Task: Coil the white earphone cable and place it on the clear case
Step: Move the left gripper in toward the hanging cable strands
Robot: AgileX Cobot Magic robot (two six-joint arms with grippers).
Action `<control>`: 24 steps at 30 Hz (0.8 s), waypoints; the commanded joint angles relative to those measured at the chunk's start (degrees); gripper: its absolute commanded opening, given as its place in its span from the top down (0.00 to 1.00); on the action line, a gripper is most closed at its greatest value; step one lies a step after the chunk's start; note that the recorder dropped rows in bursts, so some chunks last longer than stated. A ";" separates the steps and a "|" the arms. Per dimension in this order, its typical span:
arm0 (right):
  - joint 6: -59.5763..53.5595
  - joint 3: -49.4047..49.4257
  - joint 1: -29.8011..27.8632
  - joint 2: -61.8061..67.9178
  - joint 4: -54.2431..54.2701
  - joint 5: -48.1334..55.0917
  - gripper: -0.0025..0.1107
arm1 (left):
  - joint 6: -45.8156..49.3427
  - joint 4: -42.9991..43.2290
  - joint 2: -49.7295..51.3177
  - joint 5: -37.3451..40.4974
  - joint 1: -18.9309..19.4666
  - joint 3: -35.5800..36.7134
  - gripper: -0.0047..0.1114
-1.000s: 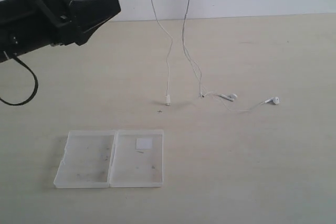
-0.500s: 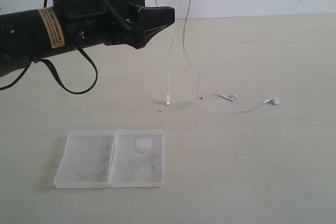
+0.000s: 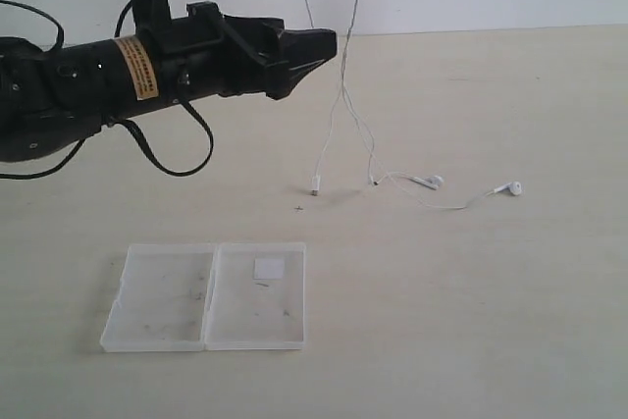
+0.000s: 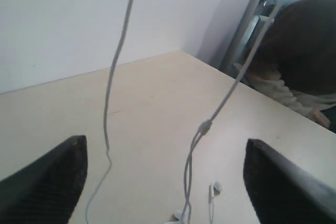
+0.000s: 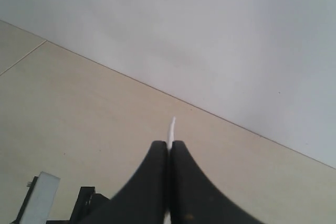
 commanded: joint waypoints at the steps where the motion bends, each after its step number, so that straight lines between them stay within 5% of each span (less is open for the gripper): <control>1: 0.30 -0.27 -0.02 0.03 -0.65 -0.76 0.98 | 2.44 -1.35 1.03 -2.64 -0.37 -2.16 0.20; 6: 0.30 -0.27 -0.02 0.03 -0.65 -0.76 0.98 | 2.44 -0.67 3.57 -2.64 -0.54 -5.99 0.05; 13: 0.30 -0.27 -0.02 0.03 -0.65 -0.76 0.98 | 1.95 2.92 5.51 -2.94 -3.02 -8.28 0.05; 24: 0.04 -0.27 -0.02 0.03 -1.96 -0.76 0.98 | 2.39 -5.04 5.62 -1.20 -4.35 -8.28 0.05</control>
